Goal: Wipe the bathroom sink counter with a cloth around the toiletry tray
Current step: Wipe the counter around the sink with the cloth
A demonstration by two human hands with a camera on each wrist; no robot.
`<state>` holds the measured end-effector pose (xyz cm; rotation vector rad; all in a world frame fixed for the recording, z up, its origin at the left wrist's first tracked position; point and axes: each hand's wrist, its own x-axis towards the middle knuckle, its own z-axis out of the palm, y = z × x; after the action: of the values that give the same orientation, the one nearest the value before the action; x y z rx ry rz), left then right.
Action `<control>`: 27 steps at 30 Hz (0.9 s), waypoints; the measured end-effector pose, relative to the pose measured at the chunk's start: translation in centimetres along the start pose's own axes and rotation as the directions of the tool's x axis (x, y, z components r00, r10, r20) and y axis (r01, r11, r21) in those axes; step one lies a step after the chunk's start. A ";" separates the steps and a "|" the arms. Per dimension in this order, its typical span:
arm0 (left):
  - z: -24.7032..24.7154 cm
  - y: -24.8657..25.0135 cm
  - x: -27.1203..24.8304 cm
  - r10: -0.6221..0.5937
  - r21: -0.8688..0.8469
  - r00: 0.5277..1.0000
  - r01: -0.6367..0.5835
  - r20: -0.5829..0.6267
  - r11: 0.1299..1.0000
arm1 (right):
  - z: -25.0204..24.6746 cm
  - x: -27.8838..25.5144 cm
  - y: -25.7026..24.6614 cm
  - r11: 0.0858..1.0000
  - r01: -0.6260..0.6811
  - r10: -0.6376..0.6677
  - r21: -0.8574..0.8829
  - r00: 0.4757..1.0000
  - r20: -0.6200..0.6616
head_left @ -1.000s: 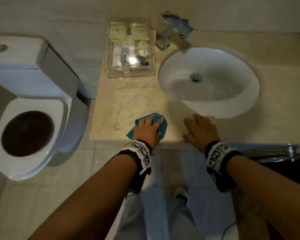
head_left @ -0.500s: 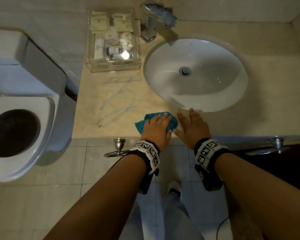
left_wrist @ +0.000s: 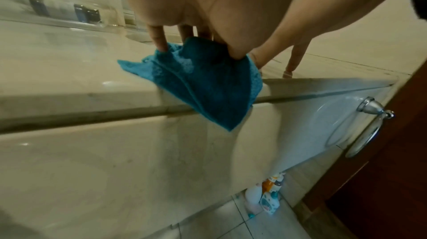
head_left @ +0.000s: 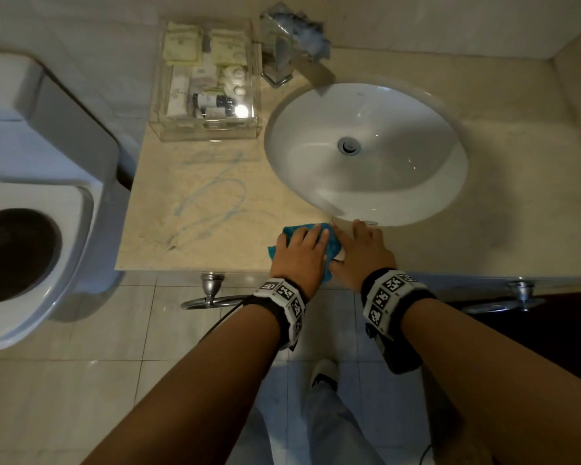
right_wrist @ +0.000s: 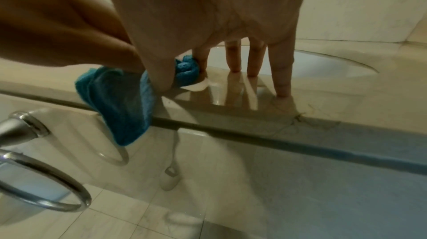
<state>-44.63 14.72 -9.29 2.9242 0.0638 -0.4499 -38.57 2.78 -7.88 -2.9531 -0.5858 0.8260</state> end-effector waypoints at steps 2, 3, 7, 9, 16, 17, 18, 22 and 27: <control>-0.2 -0.1 -0.2 0.006 -0.017 1.000 -0.006 0.016 1.000 | -0.2 0.2 0.3 1.000 0.023 -0.023 0.000 1.000 0.020; -0.3 -0.4 -0.3 0.009 -0.034 0.999 -0.008 0.033 0.999 | -0.2 0.4 0.5 0.999 0.033 -0.033 -0.001 0.999 0.034; -1.6 -3.2 -1.2 -0.060 0.001 0.997 0.060 0.049 0.998 | -0.5 0.5 0.8 0.998 0.055 -0.055 -0.001 0.995 0.084; -1.8 -4.2 -1.4 -0.114 0.006 0.994 0.114 -0.001 0.993 | -0.6 0.4 0.8 0.998 0.053 -0.054 0.016 0.994 0.100; 0.7 -1.7 -0.7 -0.145 -0.063 0.989 0.143 -0.028 0.988 | -0.7 0.1 0.8 0.998 0.058 -0.059 0.010 0.995 0.086; 0.7 -2.4 -0.8 -0.137 -0.051 0.990 0.135 -0.042 0.990 | -0.7 0.0 0.9 0.998 0.068 -0.069 0.006 0.995 0.078; 0.5 -3.4 -1.0 -0.152 -0.043 0.987 0.150 -0.053 0.988 | -0.7 -0.1 0.9 0.997 0.077 -0.077 0.004 0.994 0.073; -0.7 -6.9 -1.7 -0.332 0.020 0.942 0.333 -0.051 0.943 | -0.7 -0.2 1.1 0.997 0.075 -0.077 0.022 0.993 0.087; 0.5 -1.6 0.0 -0.186 -0.014 0.983 0.186 0.006 0.983 | 0.4 -0.3 0.8 0.998 0.057 -0.060 0.036 0.996 0.071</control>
<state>-44.85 16.17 -10.07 2.9151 0.3403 -0.4818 -38.71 1.87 -8.22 -2.8711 -0.6514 0.9307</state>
